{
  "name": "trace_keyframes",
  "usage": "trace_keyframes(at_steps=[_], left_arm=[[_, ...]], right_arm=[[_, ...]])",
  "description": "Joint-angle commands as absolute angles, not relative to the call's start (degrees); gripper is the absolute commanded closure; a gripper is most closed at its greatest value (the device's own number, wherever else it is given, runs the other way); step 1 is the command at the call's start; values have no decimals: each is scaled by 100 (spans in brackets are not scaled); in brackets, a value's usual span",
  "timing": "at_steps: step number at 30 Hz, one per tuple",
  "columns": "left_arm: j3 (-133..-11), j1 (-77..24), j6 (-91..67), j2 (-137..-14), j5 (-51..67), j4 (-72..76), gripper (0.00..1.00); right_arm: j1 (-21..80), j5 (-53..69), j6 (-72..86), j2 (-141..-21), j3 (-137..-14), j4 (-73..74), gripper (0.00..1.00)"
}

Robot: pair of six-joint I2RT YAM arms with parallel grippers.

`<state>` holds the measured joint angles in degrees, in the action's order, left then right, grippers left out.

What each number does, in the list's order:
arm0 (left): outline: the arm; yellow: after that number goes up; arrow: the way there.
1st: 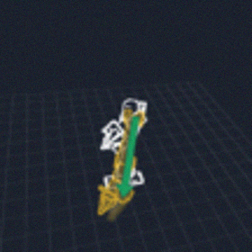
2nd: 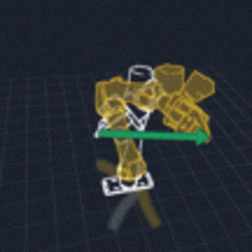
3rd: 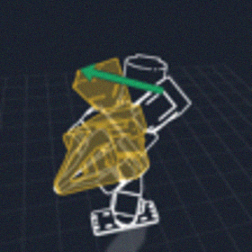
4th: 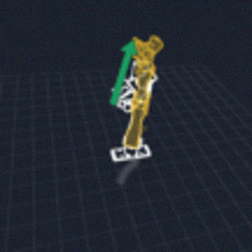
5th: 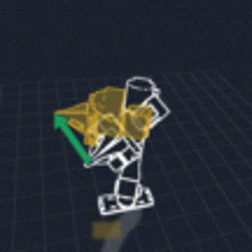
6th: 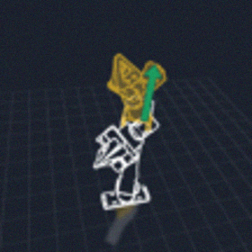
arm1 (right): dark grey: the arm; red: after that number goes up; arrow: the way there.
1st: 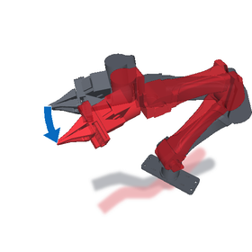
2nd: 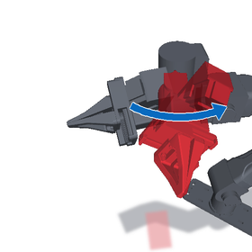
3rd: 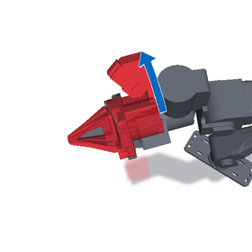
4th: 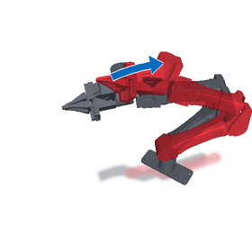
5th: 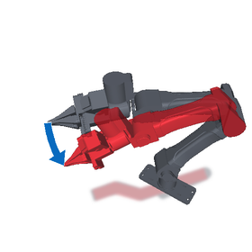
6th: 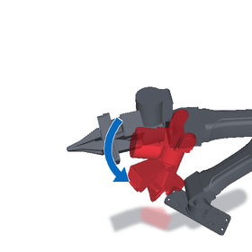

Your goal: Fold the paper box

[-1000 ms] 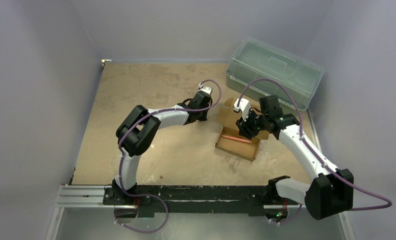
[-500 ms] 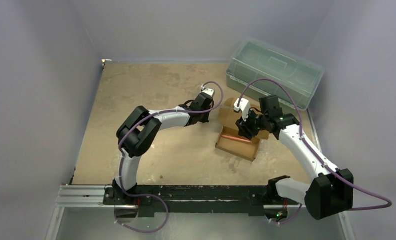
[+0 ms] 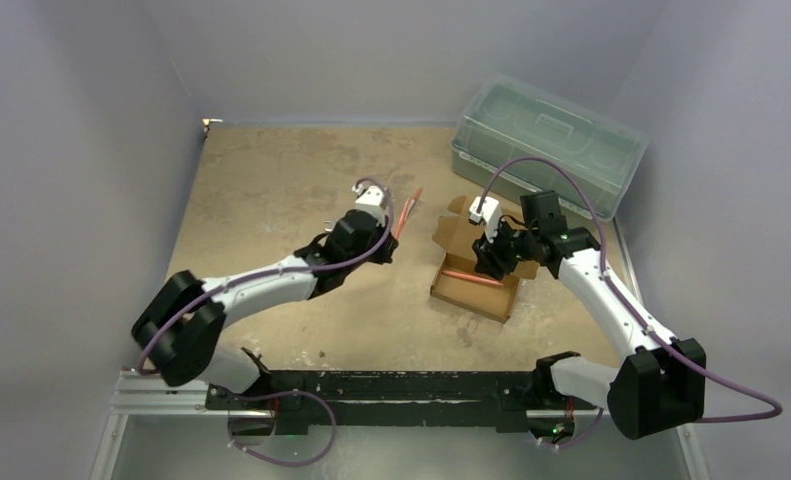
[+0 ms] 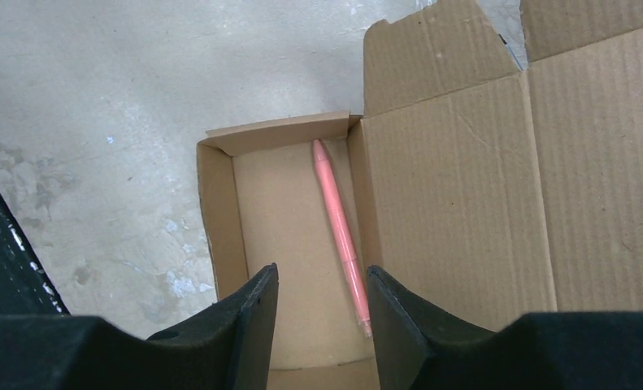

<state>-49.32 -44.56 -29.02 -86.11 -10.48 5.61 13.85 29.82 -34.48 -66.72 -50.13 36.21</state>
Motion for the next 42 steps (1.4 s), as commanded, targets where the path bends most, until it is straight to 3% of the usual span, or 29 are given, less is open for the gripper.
trace_keyframes(at_steps=[1, 8, 17, 23, 32, 42], left_arm=[[-3811, -4645, -3709, -7677, -427, 1842, 100], [-2744, -5170, -3647, -6835, 188, 3297, 100], [-3006, -5690, -3716, -7834, 451, 4510, 100], [-4307, -5933, -1804, -8545, 540, 2783, 100], [-4825, -6006, -120, -9208, 511, 2266, 100], [-5856, -6188, 1718, -9765, 349, 1165, 100]], right_arm=[[1278, 3347, -3442, -6520, -5190, 3669, 53], [1008, 3647, -3365, -6345, -5243, 3643, 52], [493, 3905, -3005, -5939, -5190, 3372, 50], [344, 3796, -2826, -5834, -5192, 3219, 48], [114, 1666, -1204, -5416, -4909, 1955, 40], [105, 1657, -1119, -5448, -4885, 1901, 39]])
